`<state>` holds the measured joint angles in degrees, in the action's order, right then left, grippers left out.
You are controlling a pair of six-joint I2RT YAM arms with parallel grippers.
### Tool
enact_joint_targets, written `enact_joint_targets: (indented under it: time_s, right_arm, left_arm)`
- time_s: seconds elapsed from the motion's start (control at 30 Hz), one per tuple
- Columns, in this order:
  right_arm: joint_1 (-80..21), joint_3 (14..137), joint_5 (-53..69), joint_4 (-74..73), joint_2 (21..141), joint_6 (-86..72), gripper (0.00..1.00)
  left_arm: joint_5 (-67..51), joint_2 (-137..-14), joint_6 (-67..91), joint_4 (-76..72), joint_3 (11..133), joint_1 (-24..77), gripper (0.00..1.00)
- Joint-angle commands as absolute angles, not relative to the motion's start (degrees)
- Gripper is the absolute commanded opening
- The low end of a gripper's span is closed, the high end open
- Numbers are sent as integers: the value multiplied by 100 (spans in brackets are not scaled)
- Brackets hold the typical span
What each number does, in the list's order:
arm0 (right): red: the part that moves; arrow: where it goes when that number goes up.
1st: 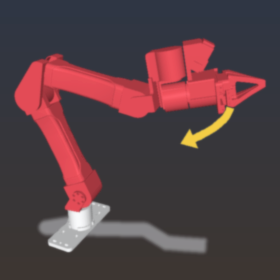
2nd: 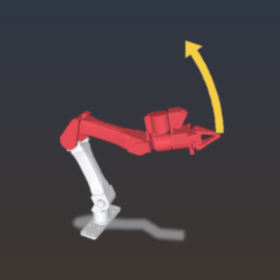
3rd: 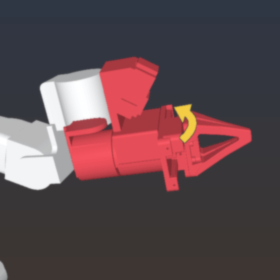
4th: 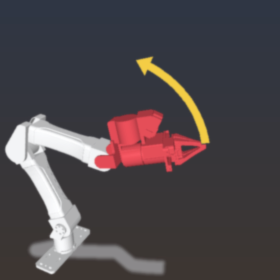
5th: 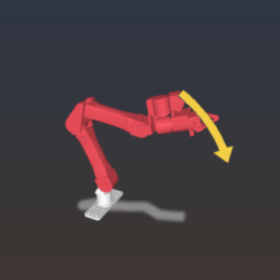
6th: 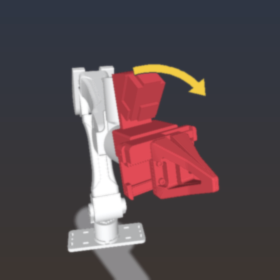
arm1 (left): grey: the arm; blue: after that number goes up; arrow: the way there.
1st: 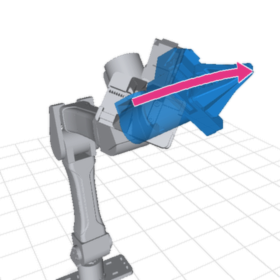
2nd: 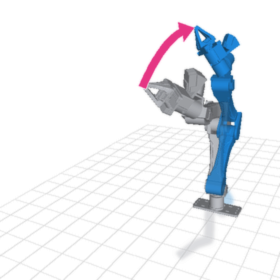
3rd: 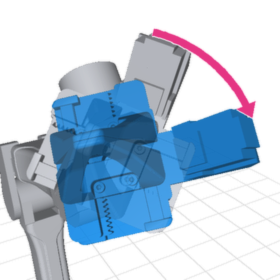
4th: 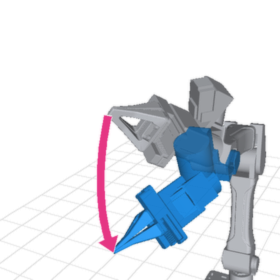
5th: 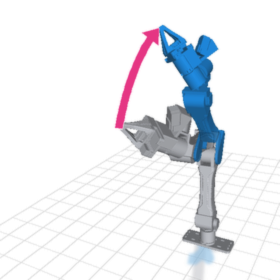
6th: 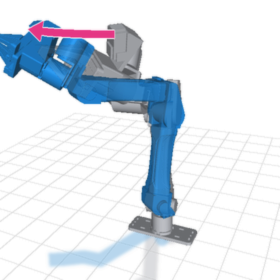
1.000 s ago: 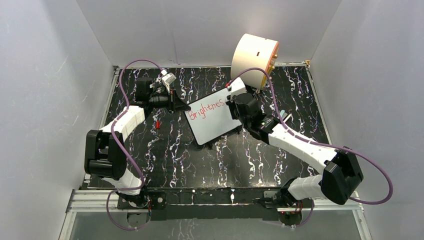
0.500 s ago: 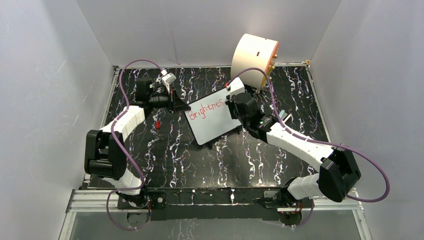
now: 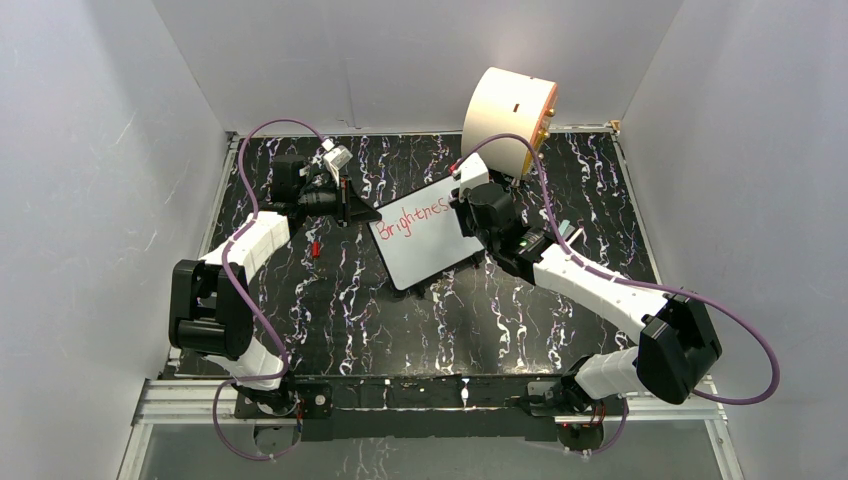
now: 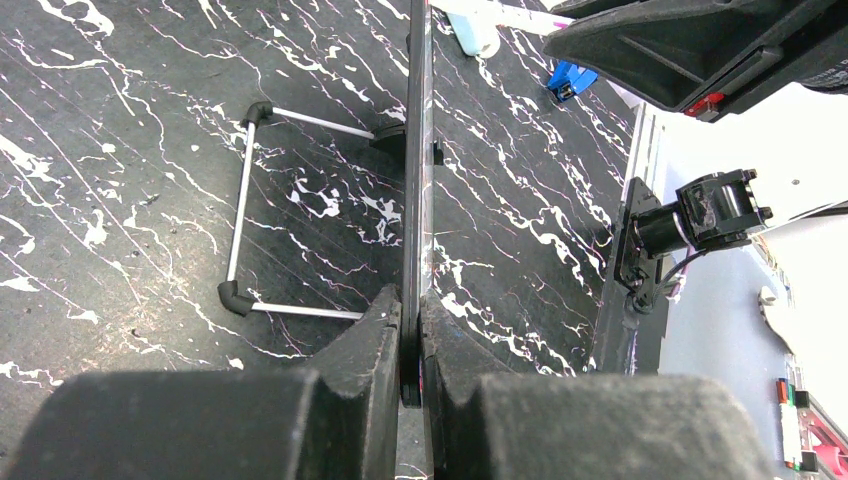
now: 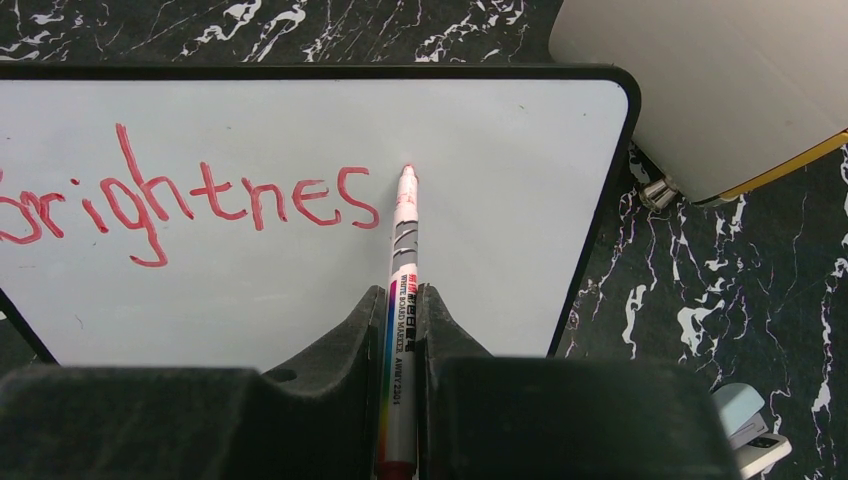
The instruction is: Write a sentence on the whiteboard
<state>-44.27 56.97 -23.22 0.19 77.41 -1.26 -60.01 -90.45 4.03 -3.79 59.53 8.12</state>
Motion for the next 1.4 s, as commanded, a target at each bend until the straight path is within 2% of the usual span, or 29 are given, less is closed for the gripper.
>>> enact_joint_targets:
  time_s: [0.0,0.63,1.07,1.37]
  right_arm:
    - [-4403,5993,-2130,237,7766,-68,0]
    - [-4403,5767,-2021,-208,7672,-83,0]
    - [-4403,5677,-2558,-324,7719,-91,0]
    - [-4403,5652,-2334,-458,7696,-141,0]
  left_arm:
    - [-5781,-9196,180,149,5897,965,0]
    - [-5768,-9203,172,155,5902,968,0]
    - [-5769,-9204,168,158,5902,960,0]
    - [-5765,-9220,168,152,5910,966,0]
